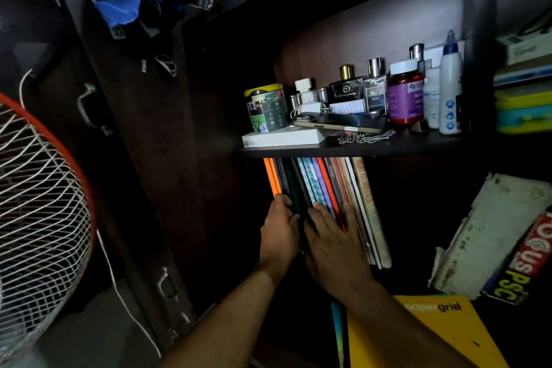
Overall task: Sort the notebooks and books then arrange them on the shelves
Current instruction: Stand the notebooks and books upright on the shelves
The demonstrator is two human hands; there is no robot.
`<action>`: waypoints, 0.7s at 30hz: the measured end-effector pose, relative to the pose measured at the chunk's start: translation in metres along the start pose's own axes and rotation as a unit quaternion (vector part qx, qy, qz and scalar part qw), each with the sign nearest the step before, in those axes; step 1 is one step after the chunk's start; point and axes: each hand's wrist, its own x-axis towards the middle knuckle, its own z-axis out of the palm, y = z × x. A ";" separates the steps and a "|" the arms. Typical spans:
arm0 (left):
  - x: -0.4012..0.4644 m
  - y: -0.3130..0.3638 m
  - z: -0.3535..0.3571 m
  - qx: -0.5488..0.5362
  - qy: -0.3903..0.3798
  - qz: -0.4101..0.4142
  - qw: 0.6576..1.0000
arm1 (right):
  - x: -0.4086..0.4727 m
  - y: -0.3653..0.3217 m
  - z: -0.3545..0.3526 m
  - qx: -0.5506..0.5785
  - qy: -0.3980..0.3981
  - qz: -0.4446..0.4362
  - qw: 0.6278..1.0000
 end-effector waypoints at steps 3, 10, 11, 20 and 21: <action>0.000 0.005 0.004 -0.013 0.012 -0.026 0.999 | -0.001 0.001 0.002 -0.007 0.006 -0.005 1.000; -0.020 -0.008 -0.009 0.045 -0.058 0.008 0.997 | -0.002 0.002 -0.002 0.018 0.008 -0.010 1.000; -0.034 -0.012 -0.010 0.049 -0.080 0.000 0.996 | -0.001 0.002 -0.004 0.030 0.013 -0.011 0.999; -0.108 0.014 -0.014 0.221 -0.418 0.086 0.877 | 0.015 0.023 -0.051 0.266 -0.047 0.057 0.961; -0.105 0.013 -0.014 0.213 -0.421 0.084 0.878 | 0.017 0.028 -0.058 0.315 -0.086 0.067 0.943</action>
